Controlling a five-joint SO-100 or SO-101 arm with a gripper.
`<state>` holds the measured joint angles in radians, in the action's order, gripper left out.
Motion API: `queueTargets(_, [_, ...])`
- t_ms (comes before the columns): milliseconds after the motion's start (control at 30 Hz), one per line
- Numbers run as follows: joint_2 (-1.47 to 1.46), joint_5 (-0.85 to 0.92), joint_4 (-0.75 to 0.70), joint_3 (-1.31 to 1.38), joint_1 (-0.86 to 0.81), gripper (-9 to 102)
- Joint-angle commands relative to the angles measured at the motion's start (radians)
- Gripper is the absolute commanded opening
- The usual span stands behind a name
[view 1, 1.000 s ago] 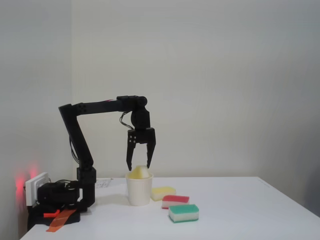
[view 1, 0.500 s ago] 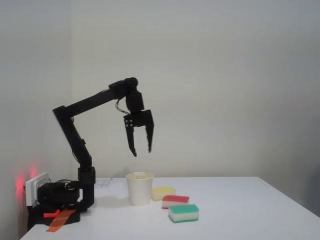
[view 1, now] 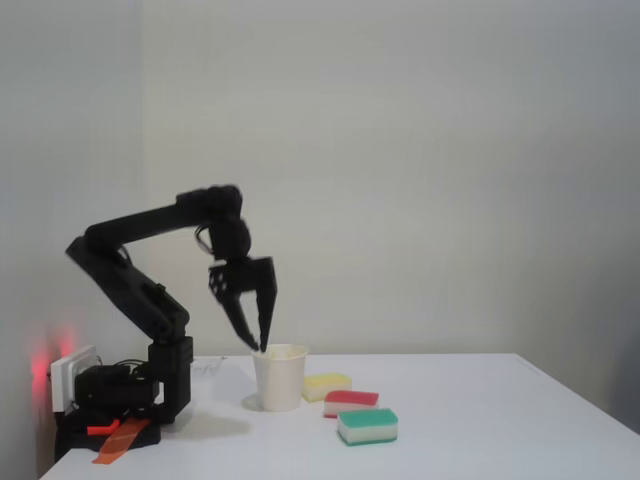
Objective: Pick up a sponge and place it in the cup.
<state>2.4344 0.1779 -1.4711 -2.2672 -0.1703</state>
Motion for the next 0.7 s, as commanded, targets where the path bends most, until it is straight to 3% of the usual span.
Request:
queueTargets(0, [0.110,0.003,0.066,-0.167,0.000,0])
queueTargets(333, [0.374,-0.061,0.206,-0.492,0.098,0])
queueTargets(667, [0.807,-0.044,0.075,-0.733,0.081,0])
